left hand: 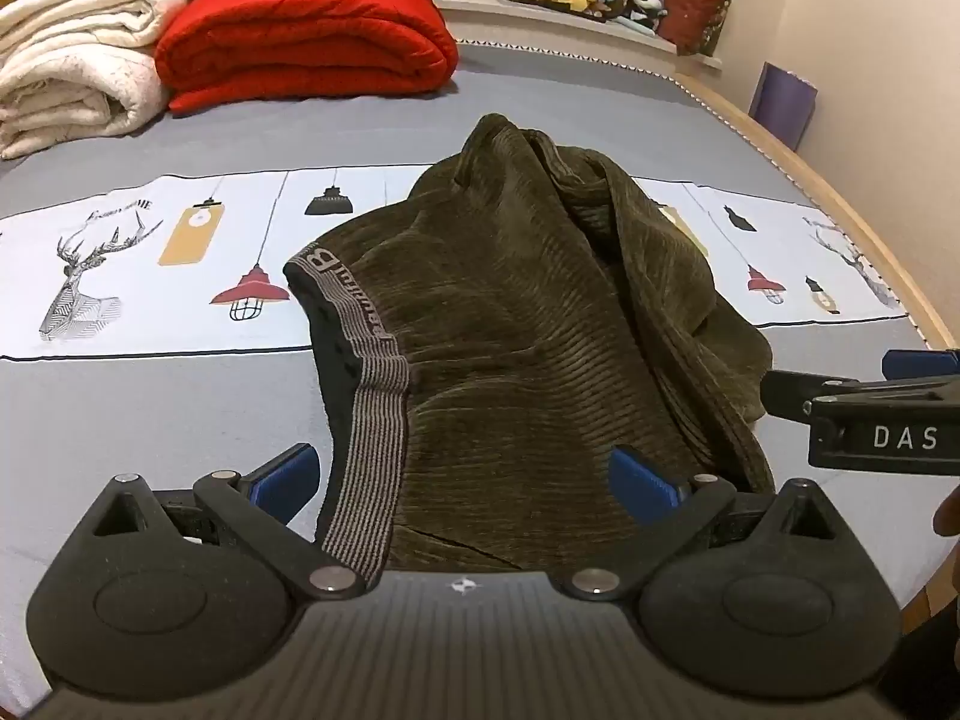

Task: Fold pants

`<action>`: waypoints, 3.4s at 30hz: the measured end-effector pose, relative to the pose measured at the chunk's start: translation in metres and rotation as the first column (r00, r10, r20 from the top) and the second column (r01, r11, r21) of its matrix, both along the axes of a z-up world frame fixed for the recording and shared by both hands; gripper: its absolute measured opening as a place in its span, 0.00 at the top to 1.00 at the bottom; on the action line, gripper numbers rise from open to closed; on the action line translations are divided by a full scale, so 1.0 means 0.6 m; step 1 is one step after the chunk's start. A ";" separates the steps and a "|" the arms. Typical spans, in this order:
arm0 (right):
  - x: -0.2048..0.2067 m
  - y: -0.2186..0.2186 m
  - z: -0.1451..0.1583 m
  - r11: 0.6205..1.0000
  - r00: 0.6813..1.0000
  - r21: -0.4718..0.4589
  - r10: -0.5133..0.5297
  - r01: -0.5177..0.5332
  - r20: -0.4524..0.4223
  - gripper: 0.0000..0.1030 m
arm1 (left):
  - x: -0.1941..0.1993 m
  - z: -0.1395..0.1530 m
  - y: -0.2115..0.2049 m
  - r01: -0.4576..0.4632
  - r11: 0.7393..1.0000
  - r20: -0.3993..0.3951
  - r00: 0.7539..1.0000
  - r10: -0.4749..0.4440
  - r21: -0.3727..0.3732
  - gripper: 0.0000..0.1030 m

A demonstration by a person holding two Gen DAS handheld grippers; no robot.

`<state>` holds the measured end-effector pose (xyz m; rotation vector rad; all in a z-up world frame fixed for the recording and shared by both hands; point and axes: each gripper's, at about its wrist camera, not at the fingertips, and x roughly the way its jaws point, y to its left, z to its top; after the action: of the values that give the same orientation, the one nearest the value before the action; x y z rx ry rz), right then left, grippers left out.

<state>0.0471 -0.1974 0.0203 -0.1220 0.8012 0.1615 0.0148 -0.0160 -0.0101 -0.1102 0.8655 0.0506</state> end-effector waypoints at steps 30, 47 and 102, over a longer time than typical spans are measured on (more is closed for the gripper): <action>0.018 -0.018 -0.014 0.998 0.994 0.017 -0.062 0.063 -0.086 0.08 | 0.017 -0.012 -0.019 0.022 1.000 0.006 1.000 -0.022 0.000 0.00; 0.016 -0.013 -0.014 0.998 0.995 0.001 -0.061 0.061 -0.084 0.08 | 0.014 -0.007 -0.020 0.023 1.000 0.014 1.000 -0.023 -0.004 0.00; 0.129 -0.047 0.046 0.998 0.988 0.053 -0.053 0.046 0.145 0.61 | 0.310 -0.155 0.242 -0.216 0.932 -0.383 0.919 0.095 -0.290 0.38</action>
<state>0.1242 -0.2259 0.0478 -0.0661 0.6526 0.1237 0.2006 0.1290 -0.1033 -0.4969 1.2317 0.0801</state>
